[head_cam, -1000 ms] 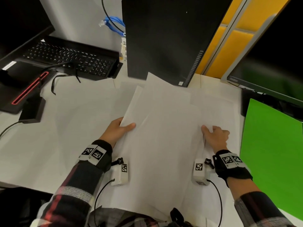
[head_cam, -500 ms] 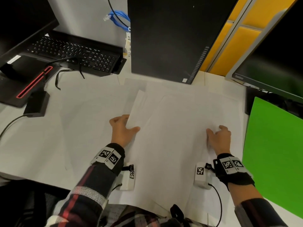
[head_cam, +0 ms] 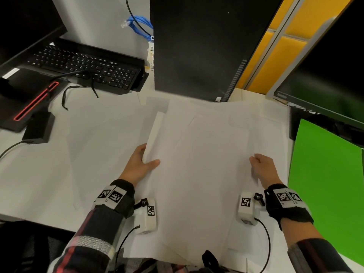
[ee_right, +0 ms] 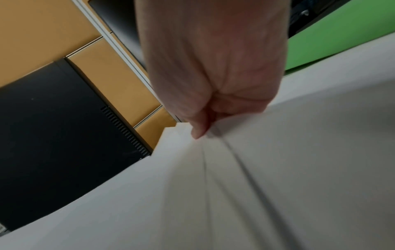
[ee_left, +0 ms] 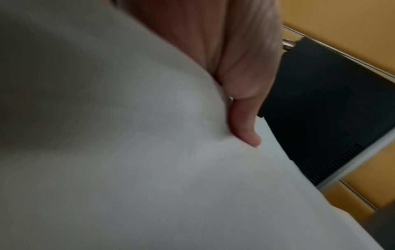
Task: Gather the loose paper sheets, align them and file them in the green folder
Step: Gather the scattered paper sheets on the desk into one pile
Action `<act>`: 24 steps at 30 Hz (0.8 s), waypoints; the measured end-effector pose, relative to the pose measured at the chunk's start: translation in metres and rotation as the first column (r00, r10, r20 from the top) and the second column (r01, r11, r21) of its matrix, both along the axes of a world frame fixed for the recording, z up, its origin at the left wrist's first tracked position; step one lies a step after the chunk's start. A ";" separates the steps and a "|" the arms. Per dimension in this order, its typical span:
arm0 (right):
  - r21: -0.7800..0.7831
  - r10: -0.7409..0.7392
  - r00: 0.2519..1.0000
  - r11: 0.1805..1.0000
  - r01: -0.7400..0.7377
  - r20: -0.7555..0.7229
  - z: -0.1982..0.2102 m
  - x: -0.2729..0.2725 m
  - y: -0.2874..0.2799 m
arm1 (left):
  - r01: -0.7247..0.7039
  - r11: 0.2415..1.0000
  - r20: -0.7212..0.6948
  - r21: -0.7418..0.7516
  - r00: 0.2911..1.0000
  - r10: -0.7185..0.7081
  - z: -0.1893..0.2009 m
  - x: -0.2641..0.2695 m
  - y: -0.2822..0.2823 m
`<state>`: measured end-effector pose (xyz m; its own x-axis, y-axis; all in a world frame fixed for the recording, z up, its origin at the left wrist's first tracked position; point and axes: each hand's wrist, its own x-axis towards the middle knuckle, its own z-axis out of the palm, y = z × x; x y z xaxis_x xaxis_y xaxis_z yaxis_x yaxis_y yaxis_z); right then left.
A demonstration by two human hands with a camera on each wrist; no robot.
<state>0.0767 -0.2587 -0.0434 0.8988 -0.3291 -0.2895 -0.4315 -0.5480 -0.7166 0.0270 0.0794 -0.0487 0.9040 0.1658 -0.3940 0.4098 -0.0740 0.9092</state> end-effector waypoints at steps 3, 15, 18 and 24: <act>0.089 0.003 1.000 0.996 -0.003 0.002 -0.003 -0.004 0.004 | -0.059 0.998 0.026 -0.030 0.998 0.060 0.001 -0.002 0.001; 0.268 0.082 0.982 0.963 -0.035 -0.167 0.014 0.007 0.044 | -0.155 0.986 -0.026 -0.066 0.988 0.153 0.011 0.003 -0.019; 0.310 0.110 0.987 0.948 -0.069 -0.117 0.013 0.004 0.056 | -0.089 0.996 -0.050 -0.022 0.995 0.088 0.018 0.010 -0.034; 0.320 0.090 0.980 0.947 -0.029 -0.179 0.009 0.003 0.035 | -0.281 0.959 -0.061 0.024 0.957 0.282 0.015 -0.003 0.006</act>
